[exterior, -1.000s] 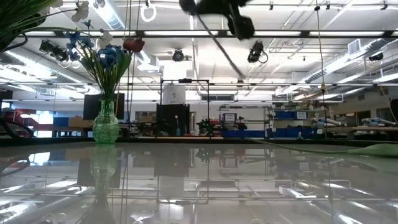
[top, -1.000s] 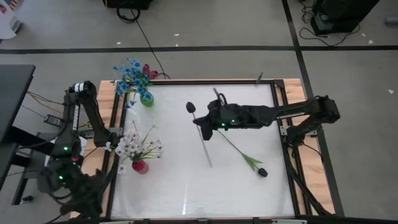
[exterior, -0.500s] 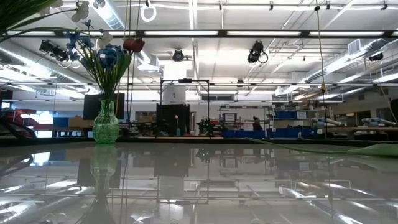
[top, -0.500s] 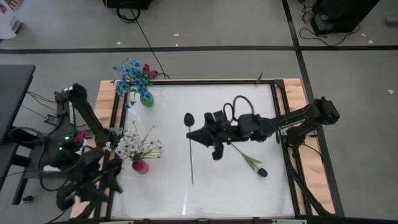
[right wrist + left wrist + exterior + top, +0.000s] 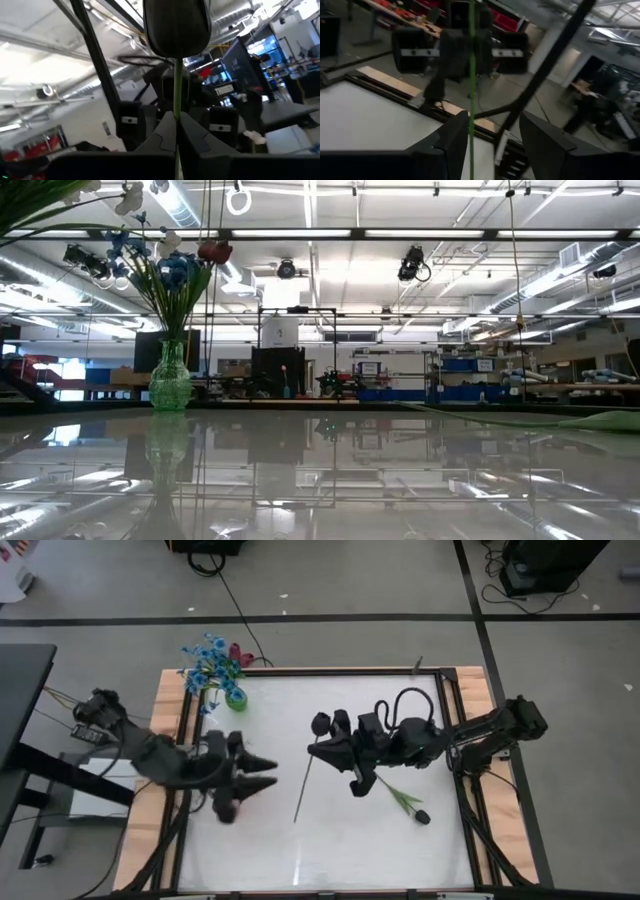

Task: Sort flowers into vase by color
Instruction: Put the left black tulip into the red vase

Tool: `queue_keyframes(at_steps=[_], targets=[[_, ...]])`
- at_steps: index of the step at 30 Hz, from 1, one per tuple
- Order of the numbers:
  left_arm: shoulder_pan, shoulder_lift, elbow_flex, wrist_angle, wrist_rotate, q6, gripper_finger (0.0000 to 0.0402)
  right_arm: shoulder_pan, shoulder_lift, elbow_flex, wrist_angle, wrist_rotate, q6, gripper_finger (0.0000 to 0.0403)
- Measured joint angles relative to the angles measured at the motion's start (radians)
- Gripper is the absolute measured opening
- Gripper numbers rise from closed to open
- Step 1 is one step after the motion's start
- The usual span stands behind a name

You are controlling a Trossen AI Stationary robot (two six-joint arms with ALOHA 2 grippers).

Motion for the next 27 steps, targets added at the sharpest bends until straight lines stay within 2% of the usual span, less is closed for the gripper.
queue_keyframes(at_steps=[5,10,18,24,27], targets=[[0.112,0.047,0.001,0.007,0.076,0.035,0.0183,-0.015,-0.001,0.0,-0.055,-0.011,-0.034,0.001],[0.207,0.137,0.001,0.054,0.159,0.022,0.0183,-0.049,-0.001,0.0,-0.058,-0.1,-0.035,0.001],[0.243,0.168,0.001,0.094,0.17,0.021,0.0183,-0.088,-0.001,0.0,-0.081,-0.182,-0.024,0.001],[0.245,0.137,0.0,0.097,0.128,0.029,0.0182,-0.105,-0.001,0.0,-0.123,-0.206,-0.02,0.0011],[0.25,0.136,0.001,0.083,0.13,0.029,0.0167,-0.114,-0.001,0.0,-0.123,-0.218,-0.009,0.0011]])
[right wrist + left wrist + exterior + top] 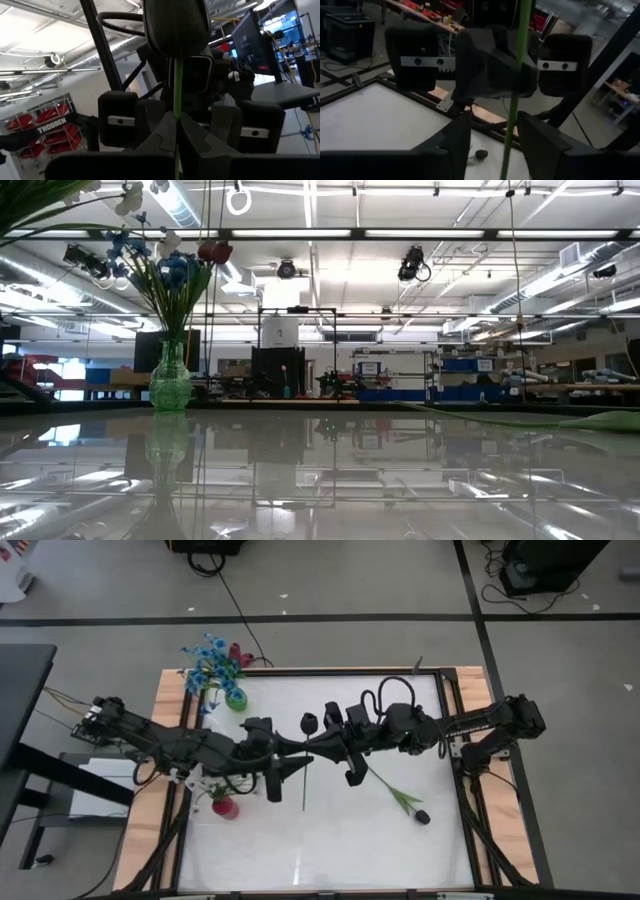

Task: Sort flowers into vase by color
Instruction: Put the left black tulip into the red vase

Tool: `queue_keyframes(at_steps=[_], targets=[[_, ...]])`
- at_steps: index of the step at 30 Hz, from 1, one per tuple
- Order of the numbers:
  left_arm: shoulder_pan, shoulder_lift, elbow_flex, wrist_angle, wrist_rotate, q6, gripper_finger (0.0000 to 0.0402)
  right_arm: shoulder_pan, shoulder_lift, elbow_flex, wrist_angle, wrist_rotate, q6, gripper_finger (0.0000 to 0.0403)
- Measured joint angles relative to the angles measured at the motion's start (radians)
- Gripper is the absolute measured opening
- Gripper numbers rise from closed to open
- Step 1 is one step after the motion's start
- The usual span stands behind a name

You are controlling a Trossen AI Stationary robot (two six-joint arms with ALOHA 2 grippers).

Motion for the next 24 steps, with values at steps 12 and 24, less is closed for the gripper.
queue_keyframes(at_steps=[12,24], targets=[[0.003,-0.013,0.005,-0.032,0.043,0.081,0.0011,-0.034,0.0,0.0,0.002,-0.041,0.016,0.0022],[-0.246,-0.11,0.252,-0.553,0.232,0.185,0.0005,-0.049,-0.003,0.0,-0.149,0.017,0.158,0.015]])
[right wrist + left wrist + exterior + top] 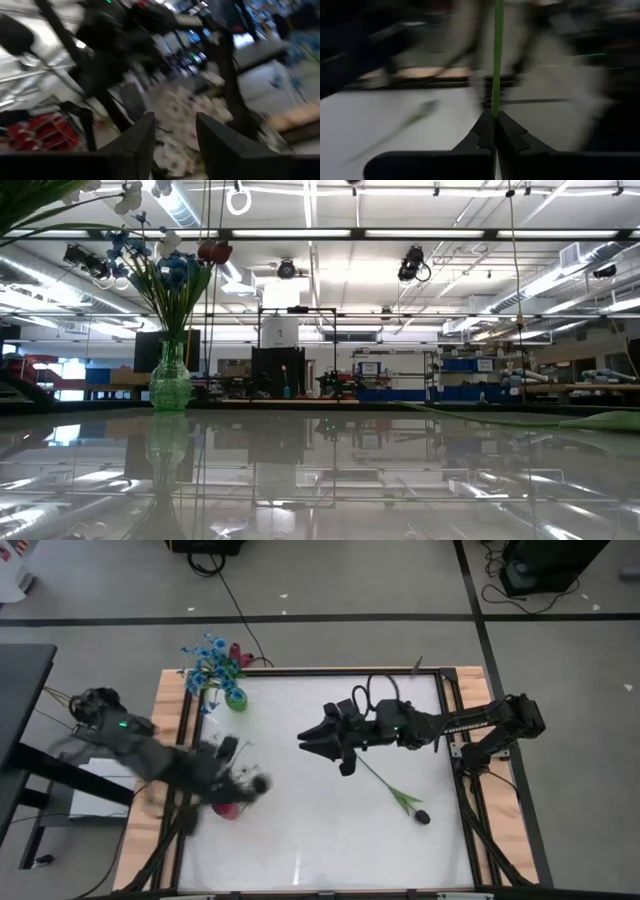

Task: Sort flowers into vase by color
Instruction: Put the left black tulip into the red vase

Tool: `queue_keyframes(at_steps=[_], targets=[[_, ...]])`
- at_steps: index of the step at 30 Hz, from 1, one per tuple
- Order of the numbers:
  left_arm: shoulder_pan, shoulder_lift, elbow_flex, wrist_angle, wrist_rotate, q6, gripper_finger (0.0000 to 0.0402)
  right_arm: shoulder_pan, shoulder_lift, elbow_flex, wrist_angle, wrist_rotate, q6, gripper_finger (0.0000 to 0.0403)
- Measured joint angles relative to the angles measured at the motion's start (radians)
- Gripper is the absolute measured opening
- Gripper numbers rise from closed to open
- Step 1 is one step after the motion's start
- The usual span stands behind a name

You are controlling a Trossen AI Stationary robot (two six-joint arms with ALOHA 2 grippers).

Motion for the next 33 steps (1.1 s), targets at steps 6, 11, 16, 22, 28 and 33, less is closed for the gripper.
queue_keyframes(at_steps=[6,11,16,22,28,33], targets=[[-0.206,-0.025,0.034,0.007,0.158,-0.012,0.0005,0.0,0.0,0.0,-0.139,0.071,0.029,0.0149],[-0.389,-0.023,0.019,-0.185,-0.028,-0.08,0.0005,0.028,0.0,0.0,-0.196,0.19,0.087,0.0148],[-0.652,-0.038,-0.035,-0.378,-0.428,-0.25,0.0004,0.07,0.0,0.0,-0.218,0.344,0.116,0.0148],[-0.998,-0.043,-0.114,-0.421,-0.87,-0.39,0.0004,0.114,0.0,0.0,-0.261,0.464,0.195,0.0148],[-1.194,-0.042,-0.278,-0.432,-1.124,-0.478,0.0004,0.172,0.0,0.0,-0.283,0.606,0.22,0.0148],[-1.218,-0.042,-0.408,-0.455,-1.153,-0.503,0.0004,0.209,0.0,0.0,-0.284,0.697,0.256,0.0148]])
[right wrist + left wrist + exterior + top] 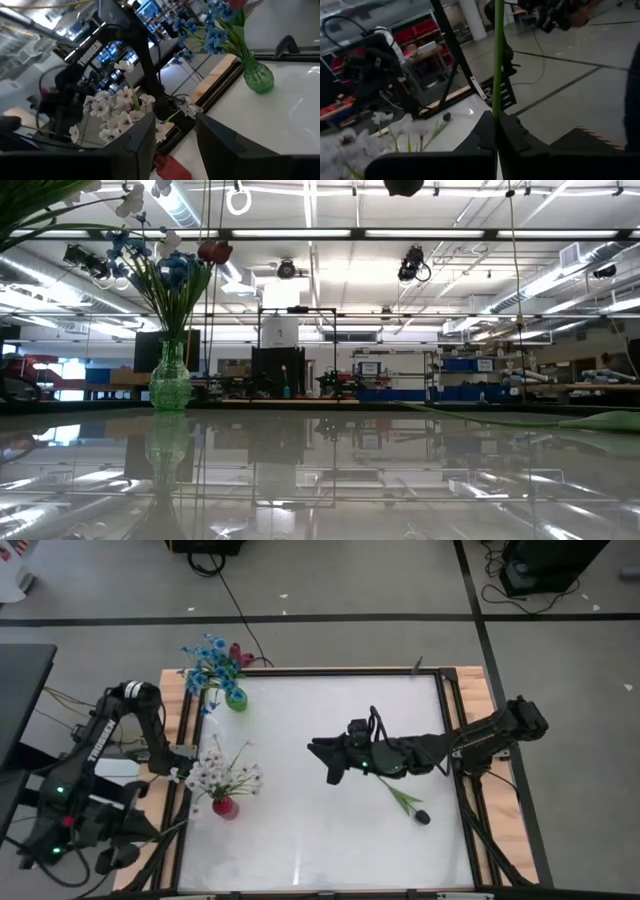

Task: Sort flowers into vase by color
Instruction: Put the left black tulip into the red vase

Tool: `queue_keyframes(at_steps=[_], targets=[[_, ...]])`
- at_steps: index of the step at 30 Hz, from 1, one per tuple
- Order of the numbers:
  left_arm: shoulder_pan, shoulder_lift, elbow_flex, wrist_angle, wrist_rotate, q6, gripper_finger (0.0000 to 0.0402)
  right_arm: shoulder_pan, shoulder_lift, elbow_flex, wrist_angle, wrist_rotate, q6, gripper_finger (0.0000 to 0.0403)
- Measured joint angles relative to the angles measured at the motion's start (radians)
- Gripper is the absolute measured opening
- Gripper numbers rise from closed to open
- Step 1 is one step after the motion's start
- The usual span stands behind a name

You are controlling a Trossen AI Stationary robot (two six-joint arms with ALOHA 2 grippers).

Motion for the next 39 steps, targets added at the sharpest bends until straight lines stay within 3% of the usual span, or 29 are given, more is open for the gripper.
queue_keyframes(at_steps=[6,24,39], targets=[[0.002,-0.013,-0.1,-0.008,-0.096,-0.101,0.0004,0.026,0.0,0.0,0.001,0.054,0.041,0.0147],[0.107,-0.164,-0.102,-0.071,-0.099,-0.056,0.0004,0.047,0.0,0.0,0.004,0.089,0.034,0.0134],[0.227,-0.167,-0.104,-0.076,-0.097,-0.198,0.0005,0.047,0.0,0.0,-0.031,0.08,0.011,0.0134]])
